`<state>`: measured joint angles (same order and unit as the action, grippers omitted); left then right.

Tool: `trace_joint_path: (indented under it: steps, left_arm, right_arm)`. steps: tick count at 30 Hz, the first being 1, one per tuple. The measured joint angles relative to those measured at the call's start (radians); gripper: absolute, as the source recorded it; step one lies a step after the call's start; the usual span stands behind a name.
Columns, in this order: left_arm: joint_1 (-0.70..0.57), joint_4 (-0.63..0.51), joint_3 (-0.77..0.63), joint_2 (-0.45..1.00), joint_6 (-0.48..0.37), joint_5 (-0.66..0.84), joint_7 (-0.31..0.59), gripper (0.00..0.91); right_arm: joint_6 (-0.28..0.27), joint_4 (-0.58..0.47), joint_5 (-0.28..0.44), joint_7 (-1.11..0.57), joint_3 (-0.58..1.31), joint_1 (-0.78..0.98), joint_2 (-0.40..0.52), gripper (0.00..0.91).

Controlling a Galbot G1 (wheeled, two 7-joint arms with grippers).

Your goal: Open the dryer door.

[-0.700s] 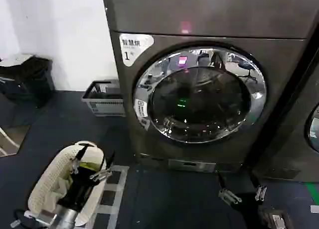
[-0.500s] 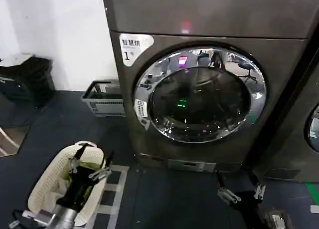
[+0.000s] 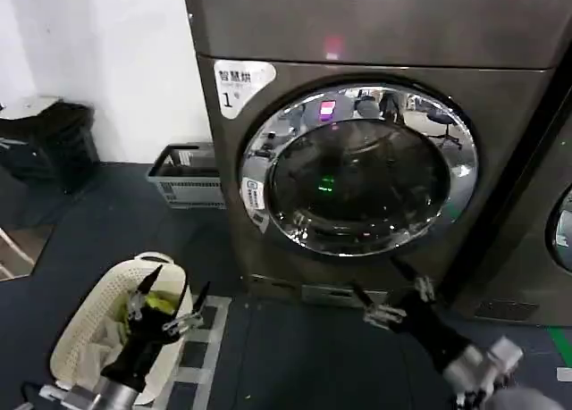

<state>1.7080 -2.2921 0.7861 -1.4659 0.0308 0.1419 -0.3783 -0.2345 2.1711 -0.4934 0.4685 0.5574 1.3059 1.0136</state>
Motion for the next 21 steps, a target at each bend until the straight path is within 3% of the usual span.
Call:
trace_joint_path:
  steps: [9,21]
  left_arm:
    - [0.035,-0.016,0.002,-0.015,-0.008,-0.017,-0.010,0.907]
    - [0.057,-0.031,0.010,-0.030,-0.004,-0.030,0.002,0.907]
  right_arm:
    - [-0.022,-0.172,0.004,0.026,-0.243,-0.299,-0.044,0.907]
    - [0.013,-0.368,0.046,-0.001,-0.491,-0.573,0.026,0.907]
